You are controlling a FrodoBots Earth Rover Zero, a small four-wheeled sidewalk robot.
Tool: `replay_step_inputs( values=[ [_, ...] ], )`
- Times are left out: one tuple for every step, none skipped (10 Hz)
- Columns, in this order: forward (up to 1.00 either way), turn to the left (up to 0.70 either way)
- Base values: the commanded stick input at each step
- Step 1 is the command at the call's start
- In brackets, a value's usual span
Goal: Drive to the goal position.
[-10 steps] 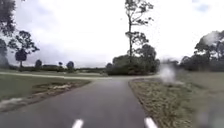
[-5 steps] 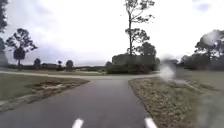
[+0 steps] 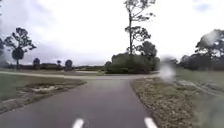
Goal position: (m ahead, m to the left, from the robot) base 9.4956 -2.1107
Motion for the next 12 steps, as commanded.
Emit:
replay_step_inputs(
  values=[
    [0.85,0.00],
    [0.85,0.00],
    [0.85,0.00],
    [0.85,0.00],
    [0.85,0.00],
    [0.85,0.00],
    [0.85,0.00],
    [0.85,0.00],
    [0.85,0.00],
    [0.85,0.00],
    [0.85,0.00],
    [0.85,0.00]
  ],
)
